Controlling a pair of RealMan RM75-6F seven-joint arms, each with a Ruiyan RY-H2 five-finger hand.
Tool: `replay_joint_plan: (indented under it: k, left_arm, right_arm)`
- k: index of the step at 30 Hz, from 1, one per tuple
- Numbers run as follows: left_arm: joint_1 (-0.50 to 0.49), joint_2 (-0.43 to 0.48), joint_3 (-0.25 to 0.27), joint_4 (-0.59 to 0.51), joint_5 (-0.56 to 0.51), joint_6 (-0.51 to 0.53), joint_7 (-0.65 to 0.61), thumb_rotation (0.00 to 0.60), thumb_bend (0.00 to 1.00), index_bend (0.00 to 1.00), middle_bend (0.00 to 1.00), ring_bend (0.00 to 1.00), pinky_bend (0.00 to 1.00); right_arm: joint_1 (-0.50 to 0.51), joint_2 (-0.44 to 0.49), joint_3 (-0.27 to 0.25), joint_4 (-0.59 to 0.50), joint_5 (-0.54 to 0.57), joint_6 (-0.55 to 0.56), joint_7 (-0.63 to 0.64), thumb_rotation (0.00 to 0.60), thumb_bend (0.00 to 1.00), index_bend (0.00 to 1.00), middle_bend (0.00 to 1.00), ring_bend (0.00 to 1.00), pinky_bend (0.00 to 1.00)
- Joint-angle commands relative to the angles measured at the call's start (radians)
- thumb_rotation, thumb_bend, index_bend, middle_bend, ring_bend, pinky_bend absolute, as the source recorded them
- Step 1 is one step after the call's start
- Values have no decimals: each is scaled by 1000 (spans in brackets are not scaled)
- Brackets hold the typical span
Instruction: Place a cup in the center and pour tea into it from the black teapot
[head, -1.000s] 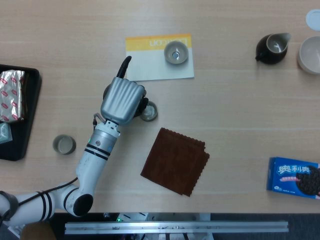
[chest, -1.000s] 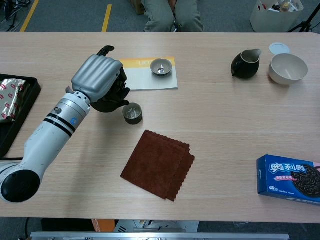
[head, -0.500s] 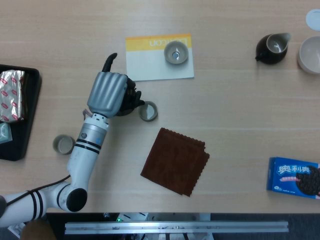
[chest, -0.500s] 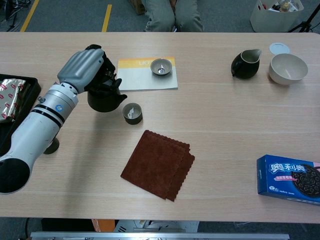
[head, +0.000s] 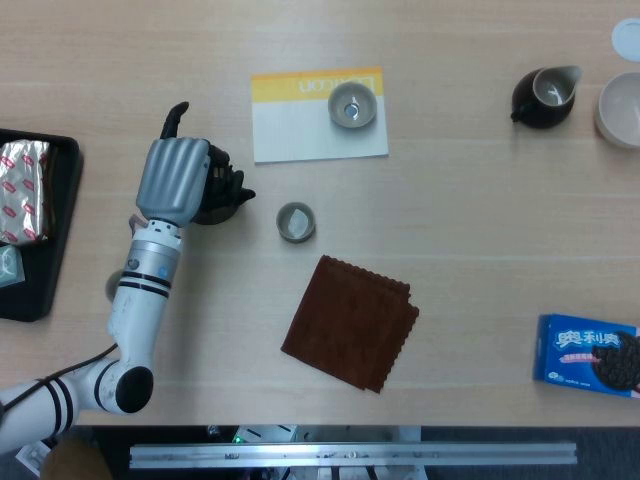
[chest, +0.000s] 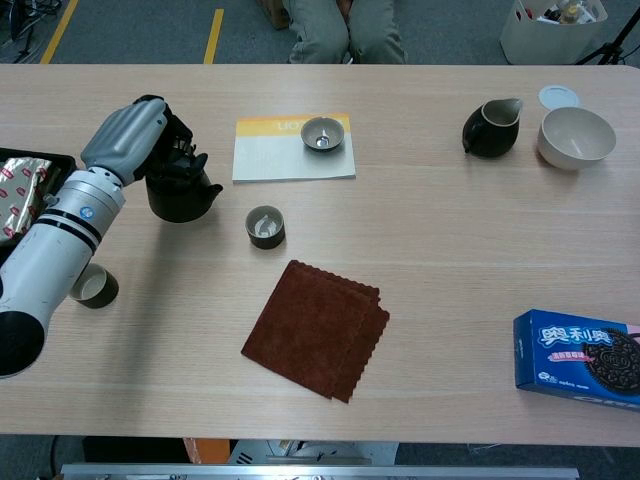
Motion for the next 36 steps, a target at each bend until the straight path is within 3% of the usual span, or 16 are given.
replay_joint_plan:
  k: [1,16,32,36]
  left_arm:
    - [8,-18,11,53,8,0,-33,600,382,891,971,803,88]
    - [17,-89,20,219,28,4,-114,600,381,879,943,779,88]
    - [30,-105,24,261,24,-15,-126,597,381,820,875,720,88]
    - [33,-102,22,257,15,-24,-111,557,381,791,839,686,88]
  right_arm:
    - [-1,0,0,1,1,0,1,600,226,86,113,0,0]
    - [-5,3,1,3,3,-2,9,600,226,86,113,0,0]
    - [-2,-2,2,9,8,-12,12,600,226,86,113,0,0]
    - [-2,-3,0,10,7,-14,12,600,225,86,113,0,0]
